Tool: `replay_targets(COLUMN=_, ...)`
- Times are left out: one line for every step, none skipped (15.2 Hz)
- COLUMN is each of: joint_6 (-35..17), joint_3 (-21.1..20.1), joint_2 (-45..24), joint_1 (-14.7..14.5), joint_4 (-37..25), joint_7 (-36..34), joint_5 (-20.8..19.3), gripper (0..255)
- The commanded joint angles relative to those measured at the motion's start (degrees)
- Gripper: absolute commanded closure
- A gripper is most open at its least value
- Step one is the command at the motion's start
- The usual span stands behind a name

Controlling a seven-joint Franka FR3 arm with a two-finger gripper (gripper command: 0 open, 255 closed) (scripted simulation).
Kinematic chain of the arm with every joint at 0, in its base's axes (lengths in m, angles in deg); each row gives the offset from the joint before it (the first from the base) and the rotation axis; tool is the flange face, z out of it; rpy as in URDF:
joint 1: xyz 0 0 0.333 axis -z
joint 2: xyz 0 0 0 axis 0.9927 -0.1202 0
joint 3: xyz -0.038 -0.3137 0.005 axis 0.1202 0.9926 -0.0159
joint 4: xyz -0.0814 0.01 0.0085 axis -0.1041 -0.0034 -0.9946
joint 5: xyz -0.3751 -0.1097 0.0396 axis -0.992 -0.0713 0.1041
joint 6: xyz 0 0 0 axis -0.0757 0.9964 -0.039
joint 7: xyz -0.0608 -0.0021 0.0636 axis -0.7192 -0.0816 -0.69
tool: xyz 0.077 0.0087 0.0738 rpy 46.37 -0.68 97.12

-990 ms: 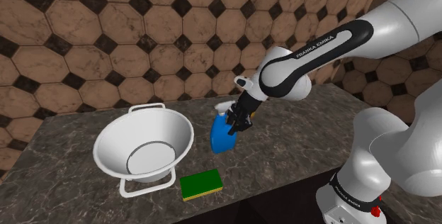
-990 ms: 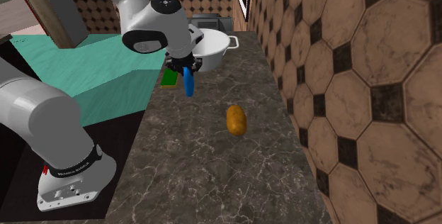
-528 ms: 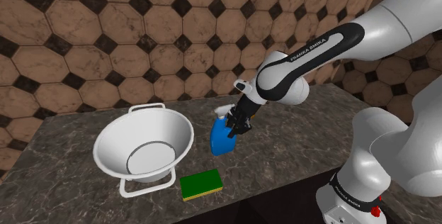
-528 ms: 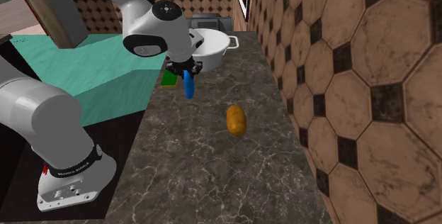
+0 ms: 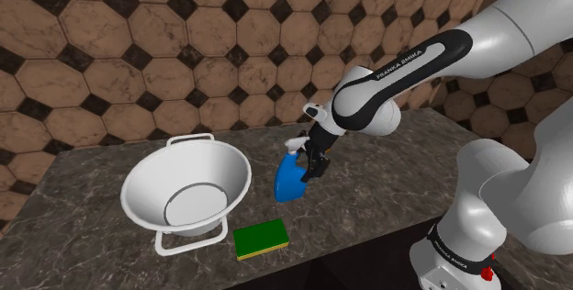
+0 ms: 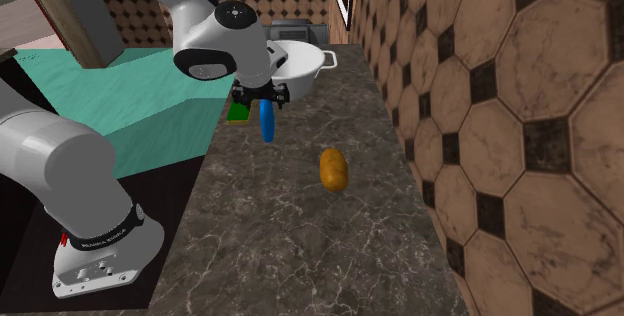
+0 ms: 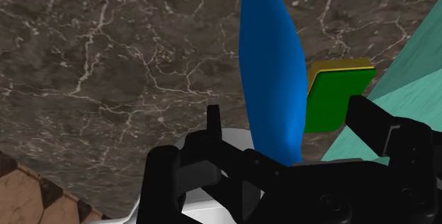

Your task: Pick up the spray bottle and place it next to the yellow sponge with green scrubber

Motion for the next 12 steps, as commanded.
replay_targets(joint_6=1.82, joint_3=-1.12, joint_2=2.62, joint_1=2.47, joint_4=0.58, joint_7=-2.78, joint_5=-3.84, gripper=0)
replay_targets(joint_6=3.86, joint_3=-2.21, joint_2=5.11, joint_1=4.85, joint_4=0.95, joint_7=-5.04, joint_5=-7.02, gripper=0)
replay_targets(joint_6=6.04, joint_3=-3.10, joint_2=7.52, joint_1=6.95, joint_4=1.15, joint_7=-6.95, joint_5=-9.74, gripper=0)
replay_targets(joint_6=7.86, joint_3=-3.81, joint_2=9.32, joint_1=8.56, joint_4=1.18, joint_7=-8.16, joint_5=-11.50, gripper=0)
replay_targets(joint_6=7.88, joint_3=-3.90, joint_2=9.31, joint_1=8.64, joint_4=1.18, joint_7=-8.11, joint_5=-11.43, gripper=0)
replay_targets(joint_6=7.88, joint_3=-3.91, joint_2=9.31, joint_1=8.65, joint_4=1.18, joint_7=-8.10, joint_5=-11.42, gripper=0)
replay_targets(joint_6=7.89, joint_3=-3.91, joint_2=9.31, joint_1=8.66, joint_4=1.18, joint_7=-8.10, joint_5=-11.42, gripper=0)
replay_targets(joint_6=7.88, joint_3=-3.91, joint_2=9.31, joint_1=8.66, joint_4=1.18, joint_7=-8.10, joint_5=-11.42, gripper=0)
replay_targets(joint_6=7.89, joint_3=-3.91, joint_2=9.31, joint_1=8.66, joint_4=1.18, joint_7=-8.10, joint_5=-11.42, gripper=0)
replay_targets(joint_6=7.89, joint_3=-3.91, joint_2=9.31, joint_1=8.66, joint_4=1.18, joint_7=-8.10, joint_5=-11.42, gripper=0)
replay_targets(joint_6=7.89, joint_3=-3.91, joint_2=9.31, joint_1=8.66, joint_4=1.18, joint_7=-8.10, joint_5=-11.42, gripper=0)
replay_targets(joint_6=7.89, joint_3=-3.91, joint_2=9.31, joint_1=8.66, joint_4=1.18, joint_7=-8.10, joint_5=-11.42, gripper=0)
